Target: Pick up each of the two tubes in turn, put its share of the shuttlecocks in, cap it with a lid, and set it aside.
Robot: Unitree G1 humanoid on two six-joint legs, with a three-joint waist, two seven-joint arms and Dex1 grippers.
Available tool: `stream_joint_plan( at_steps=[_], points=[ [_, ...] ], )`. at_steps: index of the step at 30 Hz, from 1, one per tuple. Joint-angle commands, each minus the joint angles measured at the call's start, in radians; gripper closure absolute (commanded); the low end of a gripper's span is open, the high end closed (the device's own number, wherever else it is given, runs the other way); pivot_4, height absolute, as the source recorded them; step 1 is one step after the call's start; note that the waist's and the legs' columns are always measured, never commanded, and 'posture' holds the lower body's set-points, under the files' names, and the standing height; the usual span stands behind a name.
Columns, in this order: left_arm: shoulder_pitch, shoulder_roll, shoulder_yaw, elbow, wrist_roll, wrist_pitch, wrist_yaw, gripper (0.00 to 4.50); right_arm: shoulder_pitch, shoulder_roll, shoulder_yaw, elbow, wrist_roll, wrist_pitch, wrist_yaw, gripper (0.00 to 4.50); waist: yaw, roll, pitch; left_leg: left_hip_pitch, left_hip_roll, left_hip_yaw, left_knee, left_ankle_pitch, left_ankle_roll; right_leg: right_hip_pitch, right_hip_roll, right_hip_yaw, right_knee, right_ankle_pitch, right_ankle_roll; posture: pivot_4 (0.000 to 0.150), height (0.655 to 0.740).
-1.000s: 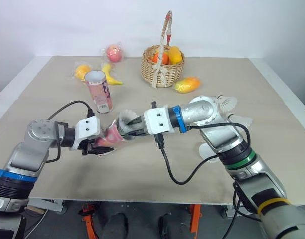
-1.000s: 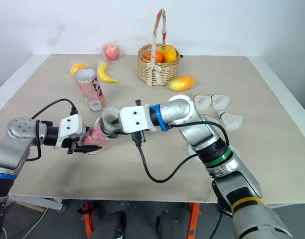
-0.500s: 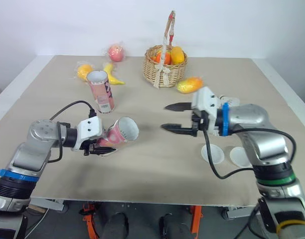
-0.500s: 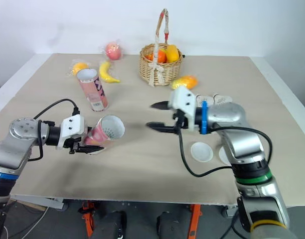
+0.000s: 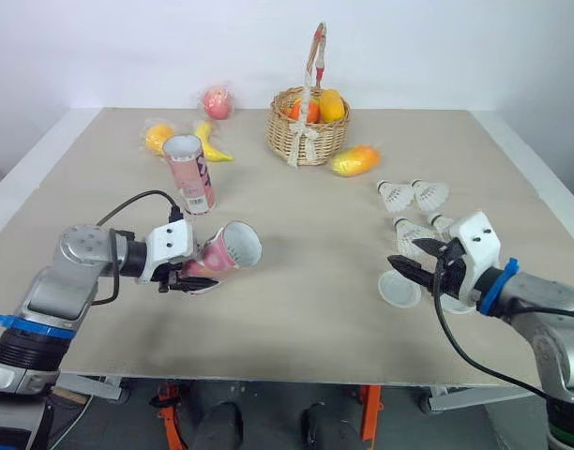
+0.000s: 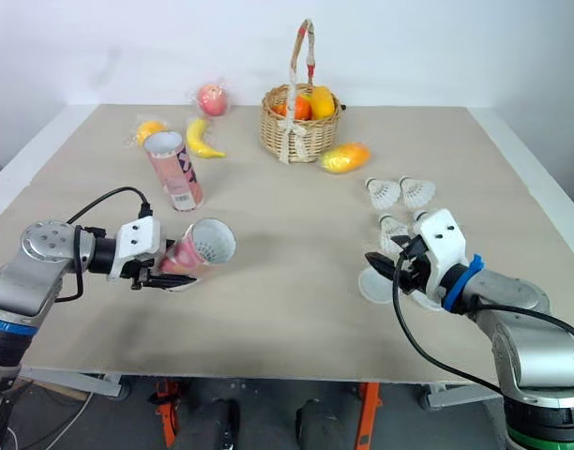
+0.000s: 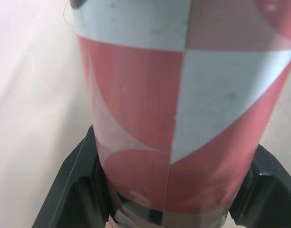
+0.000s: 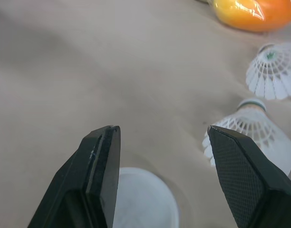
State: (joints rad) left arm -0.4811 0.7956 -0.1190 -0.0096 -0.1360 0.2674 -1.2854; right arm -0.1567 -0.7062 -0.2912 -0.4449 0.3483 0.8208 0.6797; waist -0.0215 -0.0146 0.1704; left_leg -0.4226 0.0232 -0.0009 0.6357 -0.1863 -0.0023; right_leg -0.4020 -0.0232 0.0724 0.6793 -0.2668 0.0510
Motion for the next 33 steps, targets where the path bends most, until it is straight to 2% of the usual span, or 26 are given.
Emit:
stream_joint_plan(
  at_steps=[1, 8, 19, 21, 24, 25, 28, 33],
  points=[
    [0.019, -0.021, -0.074, 0.012, -0.003, 0.003, -0.038, 1.8, -0.015, -0.001, 0.022, 0.008, -0.025, -0.011, -0.055, 1.34, 0.001, 0.0, 0.0, 0.0, 0.0, 0.0, 0.0, 0.0, 0.0, 0.0, 0.0, 0.0, 0.0, 0.0, 0.0, 0.15, 0.74],
    [0.014, -0.027, -0.072, 0.014, 0.0, 0.007, -0.035, 1.8, -0.12, 0.062, 0.103, 0.198, -0.117, -0.052, -0.188, 1.34, 0.002, 0.0, 0.0, -0.001, -0.002, -0.001, 0.0, 0.0, 0.0, 0.0, -0.001, 0.0, -0.002, 0.0, 0.001, 0.15, 0.74],
    [0.01, -0.018, -0.06, 0.007, -0.001, 0.019, -0.032, 1.8, -0.241, 0.11, 0.167, 0.36, -0.16, -0.078, -0.243, 1.34, 0.002, 0.0, 0.0, -0.002, -0.002, -0.001, 0.0, 0.0, 0.0, 0.0, -0.001, 0.0, -0.002, 0.0, 0.002, 0.15, 0.74],
    [0.01, -0.016, -0.059, 0.006, -0.002, 0.02, -0.032, 1.8, -0.257, 0.122, 0.174, 0.372, -0.162, -0.076, -0.249, 1.87, 0.001, 0.0, 0.0, -0.002, -0.002, -0.001, 0.0, 0.0, 0.0, 0.0, -0.001, 0.0, -0.002, 0.0, 0.002, 0.15, 0.74],
    [0.01, -0.014, -0.057, 0.003, -0.003, 0.023, -0.032, 1.8, -0.258, 0.129, 0.186, 0.358, -0.161, -0.08, -0.239, 3.05, 0.002, 0.0, 0.0, -0.002, -0.002, -0.001, 0.0, 0.0, 0.0, 0.0, -0.001, 0.0, -0.002, 0.0, 0.002, 0.15, 0.74],
    [0.009, -0.015, -0.057, 0.003, -0.003, 0.024, -0.032, 1.8, -0.257, 0.129, 0.19, 0.355, -0.16, -0.081, -0.235, 3.63, 0.002, 0.0, 0.0, -0.002, -0.002, -0.002, 0.0, 0.0, 0.0, 0.0, -0.001, -0.001, -0.002, 0.0, 0.002, 0.15, 0.74],
    [0.009, -0.014, -0.056, 0.003, -0.003, 0.025, -0.031, 1.8, -0.247, 0.125, 0.19, 0.329, -0.151, -0.081, -0.225, 4.45, 0.001, 0.0, 0.0, -0.002, -0.002, -0.002, 0.0, 0.0, 0.0, 0.0, -0.001, 0.0, -0.002, 0.0, 0.002, 0.15, 0.74],
    [0.007, -0.016, -0.058, 0.005, -0.001, 0.023, -0.031, 1.8, -0.224, 0.093, 0.205, 0.216, -0.124, -0.117, -0.145, 4.45, 0.001, 0.0, 0.0, -0.002, -0.002, -0.002, 0.0, 0.0, 0.0, 0.0, -0.001, 0.0, -0.002, 0.0, 0.002, 0.15, 0.74]
  ],
)
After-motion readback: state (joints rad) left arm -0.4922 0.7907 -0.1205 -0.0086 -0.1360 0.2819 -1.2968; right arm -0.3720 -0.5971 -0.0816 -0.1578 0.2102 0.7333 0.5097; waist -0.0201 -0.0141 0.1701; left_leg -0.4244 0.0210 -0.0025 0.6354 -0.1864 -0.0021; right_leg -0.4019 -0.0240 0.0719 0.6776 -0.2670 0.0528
